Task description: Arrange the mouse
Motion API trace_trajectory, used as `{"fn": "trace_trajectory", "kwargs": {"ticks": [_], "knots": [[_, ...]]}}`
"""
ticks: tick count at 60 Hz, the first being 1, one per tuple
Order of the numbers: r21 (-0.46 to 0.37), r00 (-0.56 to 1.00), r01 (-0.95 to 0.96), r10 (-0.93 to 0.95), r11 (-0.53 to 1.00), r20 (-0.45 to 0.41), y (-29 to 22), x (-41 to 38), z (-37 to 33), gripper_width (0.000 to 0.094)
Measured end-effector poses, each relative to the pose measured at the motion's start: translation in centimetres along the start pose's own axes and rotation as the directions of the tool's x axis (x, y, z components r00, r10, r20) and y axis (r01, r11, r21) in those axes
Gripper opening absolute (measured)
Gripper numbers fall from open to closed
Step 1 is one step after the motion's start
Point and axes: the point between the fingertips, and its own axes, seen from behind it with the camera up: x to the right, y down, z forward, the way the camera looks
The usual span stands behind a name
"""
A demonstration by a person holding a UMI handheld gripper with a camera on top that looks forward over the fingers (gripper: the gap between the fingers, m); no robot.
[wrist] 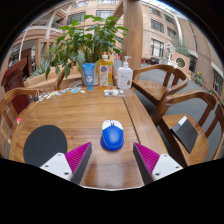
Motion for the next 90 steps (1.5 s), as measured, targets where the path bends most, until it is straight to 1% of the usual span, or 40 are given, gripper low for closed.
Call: {"fn": "trace_trajectory", "kwargs": {"ticks": [7, 13, 19, 23, 25, 29, 35, 39, 42, 44, 48, 51, 56, 59, 63, 66, 71, 72, 74, 80, 81, 83, 87, 90], "knots": [[-0.007, 1.0, 0.003, -0.003, 1.0, -0.013, -1.4, 0.2, 4.1, 0.0846], [-0.038, 1.0, -0.011, 0.01, 0.999, -0.021, -1.4, 0.2, 6.6, 0.0793], [-0.017, 1.0, -0.029, 0.029, 0.999, 0.002, -2.2, -0.4, 7.6, 0.0661], [-0.003, 1.0, -0.019, 0.019, 1.0, -0.001, -2.6, -0.3, 8.0, 0.0508], [0.007, 1.0, -0.021, 0.021, 1.0, -0.002, -2.6, -0.4, 8.1, 0.0498], [0.019, 1.0, -0.008, 0.008, 1.0, -0.016, -2.7, -0.3, 8.0, 0.0438], [0.023, 0.999, 0.008, -0.007, 1.0, -0.032, -2.7, -0.2, 7.9, 0.0377], [0.013, 0.999, 0.014, -0.013, 1.0, -0.042, -2.7, -0.2, 7.7, 0.0368], [0.023, 0.999, -0.002, 0.003, 1.0, -0.046, -3.4, -0.2, 7.0, 0.0368], [0.048, 0.998, -0.021, 0.024, 0.999, -0.05, -4.6, -0.1, 6.2, 0.0369], [0.126, 0.996, -0.04, 0.049, 0.991, -0.069, -8.0, 0.3, 3.8, 0.0368], [0.196, 0.996, -0.048, 0.063, 0.979, -0.068, -11.2, 0.2, 1.2, 0.0368], [0.319, 0.996, -0.06, 0.077, 0.946, -0.041, -16.7, -1.6, -4.3, 0.0369], [0.383, 0.998, -0.062, 0.069, 0.922, -0.006, -18.8, -3.5, -7.3, 0.0366], [0.428, 0.998, -0.057, 0.049, 0.902, 0.029, -20.4, -6.7, -10.2, 0.0368], [0.437, 0.998, -0.046, 0.024, 0.898, 0.056, -19.7, -9.6, -11.2, 0.0367], [0.385, 0.995, -0.011, -0.03, 0.923, 0.1, -17.5, -13.8, -10.1, 0.0367], [0.379, 0.994, -0.005, -0.038, 0.925, 0.105, -15.1, -15.3, -9.4, 0.0367], [0.334, 0.992, 0.013, -0.053, 0.943, 0.111, -14.0, -16.5, -8.5, 0.0366], [0.195, 0.985, 0.055, -0.085, 0.979, 0.147, -7.3, -20.2, -4.7, 0.0366], [0.184, 0.985, 0.063, -0.091, 0.981, 0.149, -5.8, -20.9, -3.7, 0.0367], [0.151, 0.984, 0.08, -0.102, 0.985, 0.147, -4.4, -21.4, -3.3, 0.0368], [0.101, 0.982, 0.113, -0.127, 0.988, 0.143, -2.0, -22.2, -1.4, 0.0375], [0.074, 0.983, 0.115, -0.125, 0.991, 0.135, -0.4, -22.9, -1.2, 0.0396]]}}
